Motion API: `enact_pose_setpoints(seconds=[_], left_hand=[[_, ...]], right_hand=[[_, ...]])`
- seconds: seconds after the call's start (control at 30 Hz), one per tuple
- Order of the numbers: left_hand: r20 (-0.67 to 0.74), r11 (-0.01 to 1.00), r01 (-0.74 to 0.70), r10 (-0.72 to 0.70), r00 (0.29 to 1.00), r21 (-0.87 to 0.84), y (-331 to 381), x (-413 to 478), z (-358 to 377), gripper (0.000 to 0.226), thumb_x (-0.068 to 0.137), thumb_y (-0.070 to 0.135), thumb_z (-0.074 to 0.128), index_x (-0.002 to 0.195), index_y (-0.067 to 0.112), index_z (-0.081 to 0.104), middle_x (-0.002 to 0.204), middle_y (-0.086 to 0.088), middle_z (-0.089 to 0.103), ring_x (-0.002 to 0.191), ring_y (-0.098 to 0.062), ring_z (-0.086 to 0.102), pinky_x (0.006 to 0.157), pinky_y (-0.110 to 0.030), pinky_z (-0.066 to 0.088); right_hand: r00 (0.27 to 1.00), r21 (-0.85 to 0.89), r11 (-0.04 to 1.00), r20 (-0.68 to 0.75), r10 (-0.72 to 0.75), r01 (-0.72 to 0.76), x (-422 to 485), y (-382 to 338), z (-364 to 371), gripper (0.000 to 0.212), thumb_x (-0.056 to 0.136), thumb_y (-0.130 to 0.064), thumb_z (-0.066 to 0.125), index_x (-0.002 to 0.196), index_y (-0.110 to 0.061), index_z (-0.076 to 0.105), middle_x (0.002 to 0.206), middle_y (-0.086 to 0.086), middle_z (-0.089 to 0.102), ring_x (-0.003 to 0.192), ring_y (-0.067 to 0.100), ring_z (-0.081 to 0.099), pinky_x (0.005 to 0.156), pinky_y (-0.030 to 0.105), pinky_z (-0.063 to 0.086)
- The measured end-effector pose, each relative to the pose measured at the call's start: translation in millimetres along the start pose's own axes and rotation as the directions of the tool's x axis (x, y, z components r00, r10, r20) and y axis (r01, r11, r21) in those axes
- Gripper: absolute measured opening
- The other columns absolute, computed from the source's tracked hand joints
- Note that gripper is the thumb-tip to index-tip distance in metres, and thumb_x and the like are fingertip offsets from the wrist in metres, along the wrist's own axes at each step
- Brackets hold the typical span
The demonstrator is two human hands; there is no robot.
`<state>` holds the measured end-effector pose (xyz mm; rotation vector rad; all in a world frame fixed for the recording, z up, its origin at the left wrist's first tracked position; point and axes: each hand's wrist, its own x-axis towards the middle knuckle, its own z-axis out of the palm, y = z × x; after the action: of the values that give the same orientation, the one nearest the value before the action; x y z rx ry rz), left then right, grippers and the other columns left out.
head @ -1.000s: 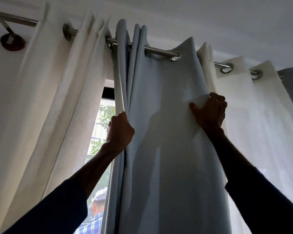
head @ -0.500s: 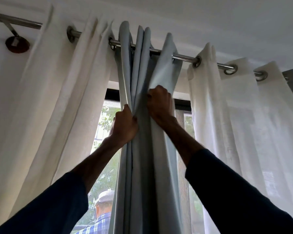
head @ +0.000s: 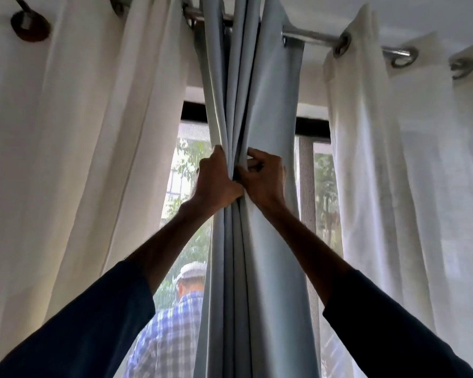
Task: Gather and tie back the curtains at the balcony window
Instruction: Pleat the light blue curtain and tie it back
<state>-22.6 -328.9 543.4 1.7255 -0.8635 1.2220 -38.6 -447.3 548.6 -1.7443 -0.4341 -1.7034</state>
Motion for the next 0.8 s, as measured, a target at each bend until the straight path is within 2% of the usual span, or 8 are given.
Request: enact_pose_setpoints(seconds=[0.03, 0.13, 0.27, 0.33, 0.53, 0.63, 0.73, 0.8], left_hand=[[0.016, 1.0, 0.02, -0.02, 1.0, 0.009, -3, -12, 2, 0.052, 0.065, 0.011, 0.077, 0.108, 0.002, 0.05, 0.09, -0.012, 0.065, 0.077, -0.027, 0.066, 0.058, -0.045, 0.059], [0.041, 0.993, 0.112, -0.113, 0.993, 0.03, -13, -60, 12, 0.041, 0.071, 0.016, 0.079, 0.095, 0.004, 0.048, 0.077, -0.006, 0.056, 0.068, -0.023, 0.056, 0.049, -0.036, 0.046], [0.061, 0.982, 0.189, -0.19, 0.98, 0.027, -26, -134, 29, 0.048, 0.069, 0.026, 0.075, 0.105, 0.003, 0.054, 0.086, -0.006, 0.061, 0.082, -0.027, 0.06, 0.067, -0.032, 0.047], [0.042, 0.972, 0.227, -0.229, 0.972, 0.057, -28, -170, 36, 0.04, 0.072, 0.028, 0.074, 0.102, 0.007, 0.056, 0.081, 0.0, 0.062, 0.076, -0.022, 0.06, 0.07, -0.03, 0.046], [-0.017, 0.949, 0.282, -0.282, 0.959, 0.141, -36, -235, 57, 0.029, 0.08, 0.04, 0.07, 0.09, 0.013, 0.065, 0.082, -0.007, 0.071, 0.083, -0.034, 0.068, 0.073, -0.037, 0.054], [0.003, 0.942, 0.295, -0.3, 0.954, 0.157, -40, -260, 60, 0.024, 0.077, 0.034, 0.073, 0.09, 0.015, 0.068, 0.081, -0.005, 0.072, 0.08, -0.031, 0.068, 0.068, -0.031, 0.051], [0.051, 0.923, 0.335, -0.349, 0.936, 0.188, -47, -286, 60, 0.028, 0.076, 0.037, 0.069, 0.088, 0.012, 0.068, 0.079, -0.005, 0.071, 0.079, -0.033, 0.067, 0.072, -0.038, 0.055], [0.075, 0.923, 0.335, -0.354, 0.932, 0.19, -51, -306, 58, 0.025, 0.076, 0.038, 0.067, 0.083, 0.014, 0.066, 0.073, -0.003, 0.07, 0.073, -0.03, 0.068, 0.069, -0.036, 0.055]], right_hand=[[1.0, 0.01, 1.0, -0.001, 0.026, -0.026, -18, 1, -3, 0.005, 0.072, -0.005, 0.074, 0.077, -0.005, 0.071, 0.054, 0.002, 0.063, 0.046, 0.007, 0.051, 0.055, 0.021, 0.043], [0.986, 0.065, 0.984, -0.005, 0.166, -0.165, -74, 9, -16, 0.034, 0.073, -0.006, 0.079, 0.107, -0.012, 0.077, 0.063, -0.007, 0.069, 0.06, 0.002, 0.067, 0.067, 0.023, 0.058], [0.968, 0.118, 0.965, -0.054, 0.243, -0.236, -139, 23, -30, 0.019, 0.081, -0.009, 0.077, 0.099, -0.015, 0.079, 0.068, -0.008, 0.074, 0.064, 0.006, 0.073, 0.072, 0.041, 0.064], [0.96, 0.112, 0.957, -0.052, 0.274, -0.267, -166, 30, -33, 0.021, 0.081, -0.012, 0.076, 0.101, -0.017, 0.079, 0.075, -0.009, 0.076, 0.067, 0.005, 0.073, 0.072, 0.039, 0.064], [0.955, -0.174, 0.939, -0.063, 0.291, -0.298, -218, 55, -39, 0.042, 0.071, -0.028, 0.078, 0.111, -0.019, 0.066, 0.107, -0.006, 0.062, 0.095, 0.009, 0.058, 0.083, 0.021, 0.044], [0.925, -0.154, 0.914, -0.002, 0.379, -0.375, -253, 68, -43, 0.029, 0.076, -0.023, 0.071, 0.104, -0.015, 0.068, 0.093, -0.011, 0.069, 0.08, 0.008, 0.065, 0.071, 0.026, 0.053], [0.92, -0.122, 0.918, 0.06, 0.387, -0.378, -292, 72, -47, 0.004, 0.083, -0.018, 0.067, 0.083, -0.02, 0.071, 0.073, -0.014, 0.068, 0.067, 0.004, 0.067, 0.062, 0.023, 0.052], [0.918, -0.113, 0.919, 0.081, 0.388, -0.378, -319, 69, -49, 0.021, 0.088, -0.013, 0.068, 0.072, -0.026, 0.065, 0.065, -0.013, 0.065, 0.065, 0.002, 0.067, 0.057, 0.019, 0.046]])
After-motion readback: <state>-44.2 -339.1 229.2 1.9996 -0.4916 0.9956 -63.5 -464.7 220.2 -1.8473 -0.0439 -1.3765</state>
